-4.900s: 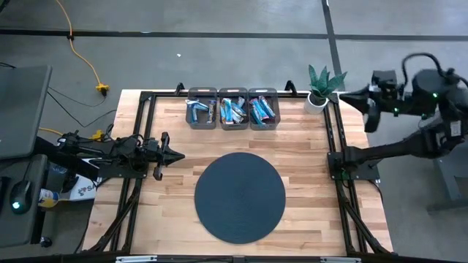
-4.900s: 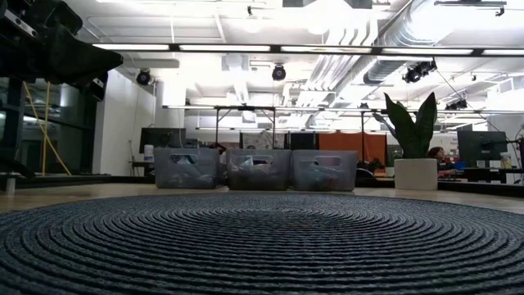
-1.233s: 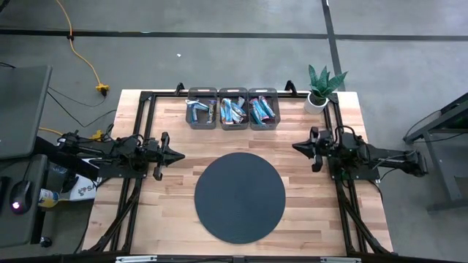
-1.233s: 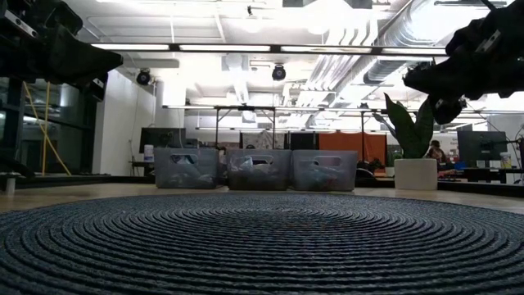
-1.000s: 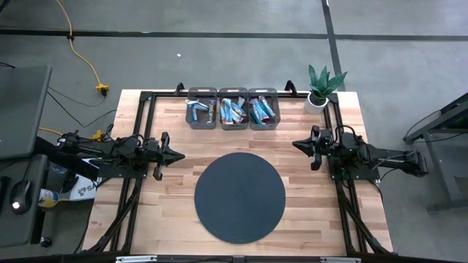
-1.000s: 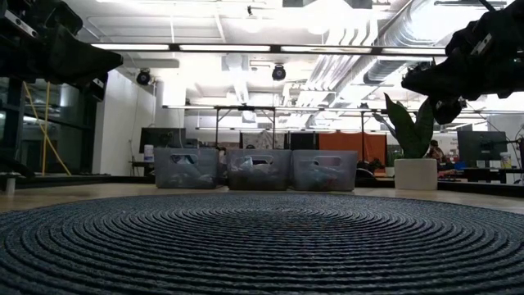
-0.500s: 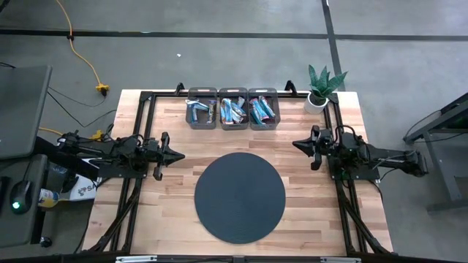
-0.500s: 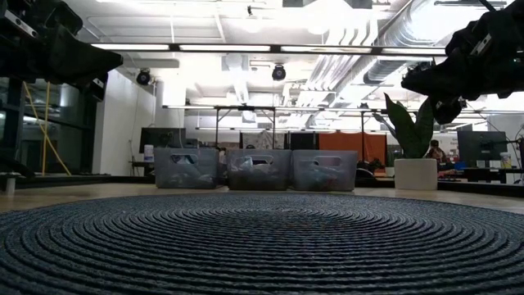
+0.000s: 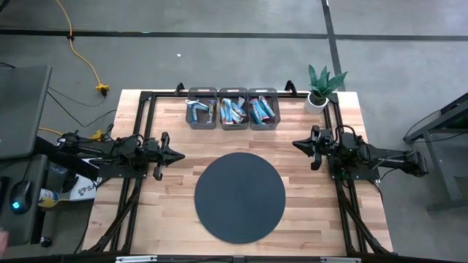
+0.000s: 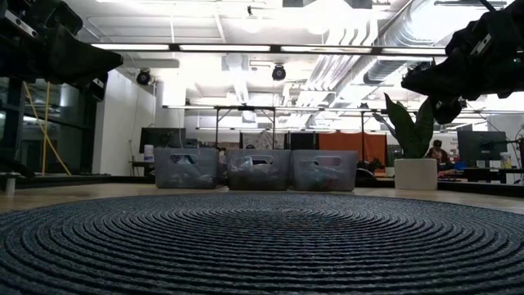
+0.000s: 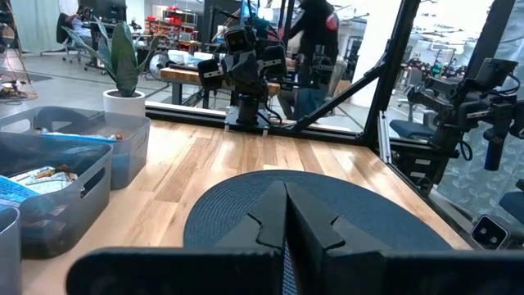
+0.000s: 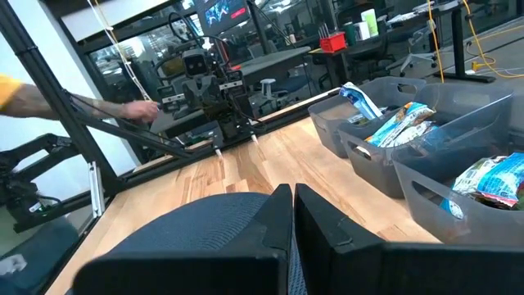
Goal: Pick and place Granola Bars by type
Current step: Return to Home Position
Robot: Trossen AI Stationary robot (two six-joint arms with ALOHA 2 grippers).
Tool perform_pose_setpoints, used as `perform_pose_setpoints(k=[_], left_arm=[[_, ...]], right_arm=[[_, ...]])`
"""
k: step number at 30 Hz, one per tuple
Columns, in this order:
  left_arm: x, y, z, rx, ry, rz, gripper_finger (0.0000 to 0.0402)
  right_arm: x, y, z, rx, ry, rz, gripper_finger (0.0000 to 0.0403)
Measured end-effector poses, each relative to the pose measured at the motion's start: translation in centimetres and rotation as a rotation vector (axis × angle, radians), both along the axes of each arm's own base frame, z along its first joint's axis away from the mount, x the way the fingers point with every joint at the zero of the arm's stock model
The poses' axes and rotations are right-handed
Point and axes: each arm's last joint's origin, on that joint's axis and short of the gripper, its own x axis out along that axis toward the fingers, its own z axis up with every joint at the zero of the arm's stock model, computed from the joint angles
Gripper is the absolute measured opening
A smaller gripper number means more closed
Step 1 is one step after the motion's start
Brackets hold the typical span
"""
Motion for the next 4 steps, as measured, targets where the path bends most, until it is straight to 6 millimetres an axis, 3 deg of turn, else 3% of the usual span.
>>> perform_pose_setpoints(k=[4], left_arm=[[0.00,0.00,0.00,0.000,0.000,0.000,0.0001]], right_arm=[[0.00,0.00,0.00,0.000,0.000,0.000,0.0000]])
